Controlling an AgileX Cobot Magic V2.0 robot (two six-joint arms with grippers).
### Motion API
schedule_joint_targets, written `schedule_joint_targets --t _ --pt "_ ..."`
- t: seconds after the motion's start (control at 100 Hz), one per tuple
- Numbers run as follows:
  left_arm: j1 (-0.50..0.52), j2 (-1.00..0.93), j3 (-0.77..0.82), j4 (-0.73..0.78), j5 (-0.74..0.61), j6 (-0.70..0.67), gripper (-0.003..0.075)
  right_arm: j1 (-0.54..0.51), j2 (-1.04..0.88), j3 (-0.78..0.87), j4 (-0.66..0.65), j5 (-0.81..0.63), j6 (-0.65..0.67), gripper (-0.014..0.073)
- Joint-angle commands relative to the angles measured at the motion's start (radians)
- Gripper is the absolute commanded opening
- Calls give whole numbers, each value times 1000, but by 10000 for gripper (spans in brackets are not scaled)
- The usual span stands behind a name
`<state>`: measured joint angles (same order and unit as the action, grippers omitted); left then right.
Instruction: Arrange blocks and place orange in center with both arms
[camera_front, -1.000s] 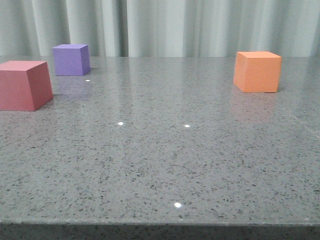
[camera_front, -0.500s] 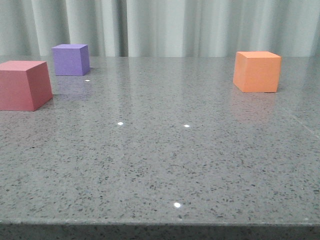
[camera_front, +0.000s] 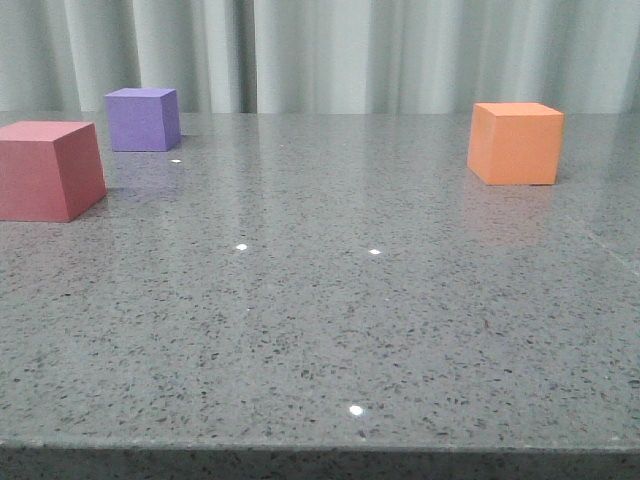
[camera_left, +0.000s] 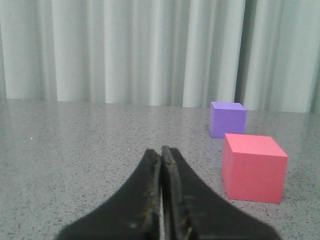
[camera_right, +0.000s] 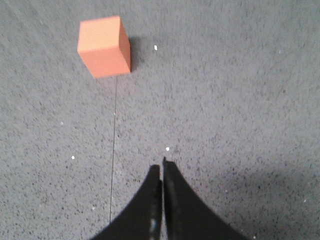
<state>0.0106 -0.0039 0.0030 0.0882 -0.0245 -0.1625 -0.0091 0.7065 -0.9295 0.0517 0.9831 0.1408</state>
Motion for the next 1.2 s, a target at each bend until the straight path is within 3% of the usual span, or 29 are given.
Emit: schedule_joint_targets --t 0.0,0.17,0.26,0.46,0.68,1.19 --pt "2 -36 42 -2 -78 1 -20 -7 33 -34 14 -28 -6 206" --pt "2 -36 42 -2 -78 1 -20 -7 49 -34 16 -44 -7 674" --pt "2 -36 42 -2 -78 1 -20 -7 49 -33 16 -89 -7 633" --pt "2 -36 42 -2 -78 1 -20 28 124 -76 99 -125 -50 633" --pt "2 -36 42 -2 -78 1 -20 127 325 -181 84 -185 -57 633" --pt "2 -36 42 -2 -78 1 -20 161 784 -479 54 -220 -57 633"
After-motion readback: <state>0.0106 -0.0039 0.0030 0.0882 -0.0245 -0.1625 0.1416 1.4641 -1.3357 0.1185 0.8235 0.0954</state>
